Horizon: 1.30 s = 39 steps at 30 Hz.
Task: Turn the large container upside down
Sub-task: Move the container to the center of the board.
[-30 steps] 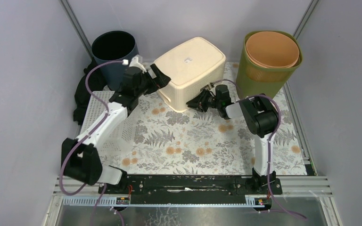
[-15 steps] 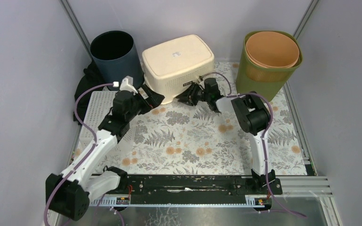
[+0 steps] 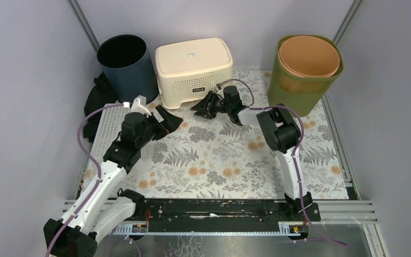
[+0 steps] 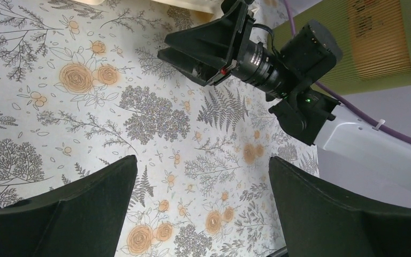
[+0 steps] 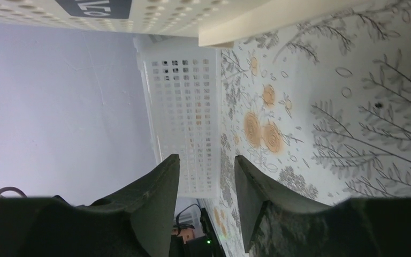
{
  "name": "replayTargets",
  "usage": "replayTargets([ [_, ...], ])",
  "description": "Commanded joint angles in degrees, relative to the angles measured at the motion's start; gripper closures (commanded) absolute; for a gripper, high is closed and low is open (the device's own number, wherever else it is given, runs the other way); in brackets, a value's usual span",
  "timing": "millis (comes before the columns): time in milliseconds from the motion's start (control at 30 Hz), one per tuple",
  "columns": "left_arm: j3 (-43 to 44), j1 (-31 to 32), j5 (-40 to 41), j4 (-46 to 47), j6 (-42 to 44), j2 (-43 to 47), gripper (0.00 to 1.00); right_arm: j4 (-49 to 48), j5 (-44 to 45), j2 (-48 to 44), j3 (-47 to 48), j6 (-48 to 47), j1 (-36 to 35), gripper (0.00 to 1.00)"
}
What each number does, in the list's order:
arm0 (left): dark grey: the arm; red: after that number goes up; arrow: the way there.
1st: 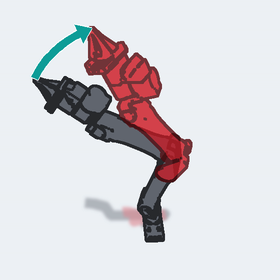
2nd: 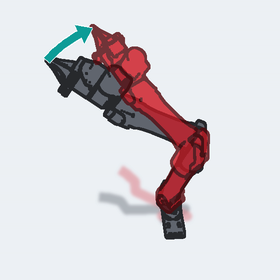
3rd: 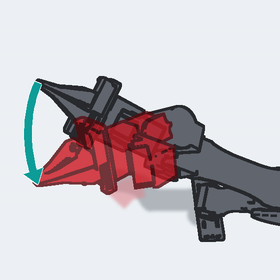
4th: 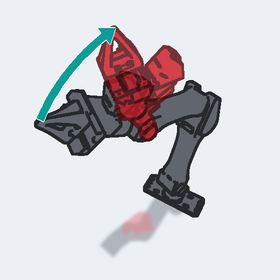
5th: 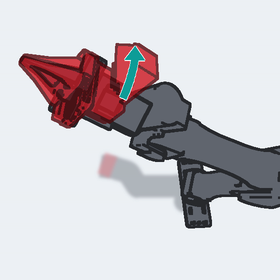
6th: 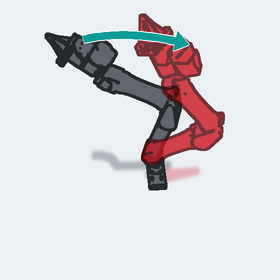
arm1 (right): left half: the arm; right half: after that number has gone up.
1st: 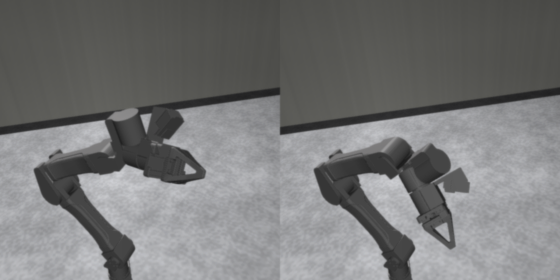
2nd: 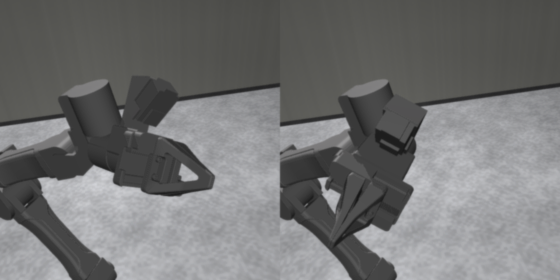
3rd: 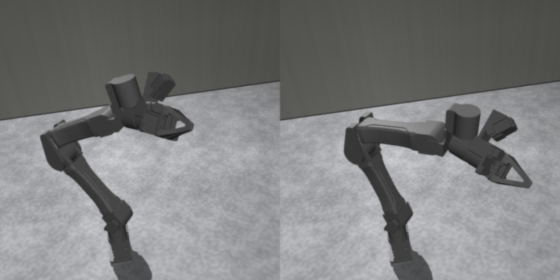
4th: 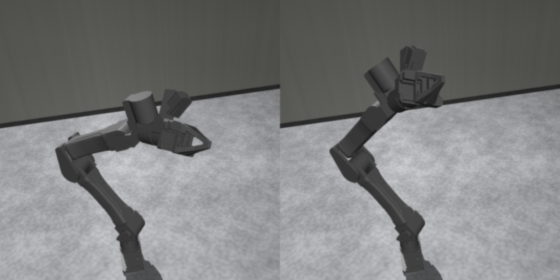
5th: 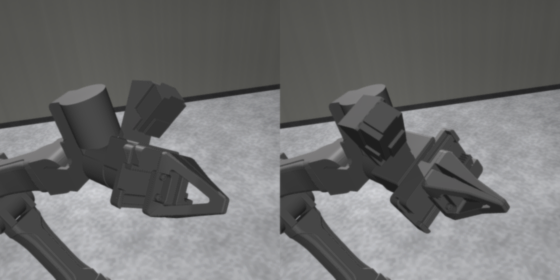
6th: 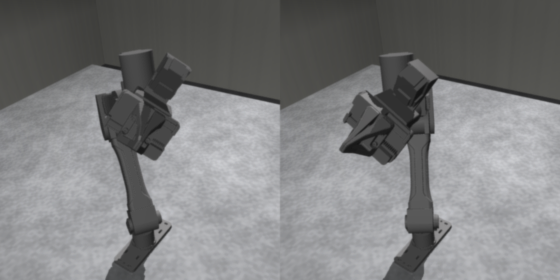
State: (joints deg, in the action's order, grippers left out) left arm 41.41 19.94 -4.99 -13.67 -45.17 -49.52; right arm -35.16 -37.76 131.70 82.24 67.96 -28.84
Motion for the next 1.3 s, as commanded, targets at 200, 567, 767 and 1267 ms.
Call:
replayTargets([
  [200,2.0,0.4,-1.6,-4.8,1.7,4.4,0.0,-0.7,-1.6,-12.1,-11.1,-8.1,1.1,0.4],
  [567,7.0,0.4,-2.0,-9.9,5.0,5.6,0.0,26.6,2.7,-32.5,-14.5,-27.3,1.0,0.28],
  [767,7.9,0.3,-1.9,-10.1,5.5,5.0,0.0,43.6,10.3,-39.9,-6.7,-36.9,1.4,0.27],
  [1267,6.9,0.4,-2.7,-9.3,6.4,3.2,0.0,62.5,24.3,-45.4,15.4,-47.1,16.4,0.25],
])
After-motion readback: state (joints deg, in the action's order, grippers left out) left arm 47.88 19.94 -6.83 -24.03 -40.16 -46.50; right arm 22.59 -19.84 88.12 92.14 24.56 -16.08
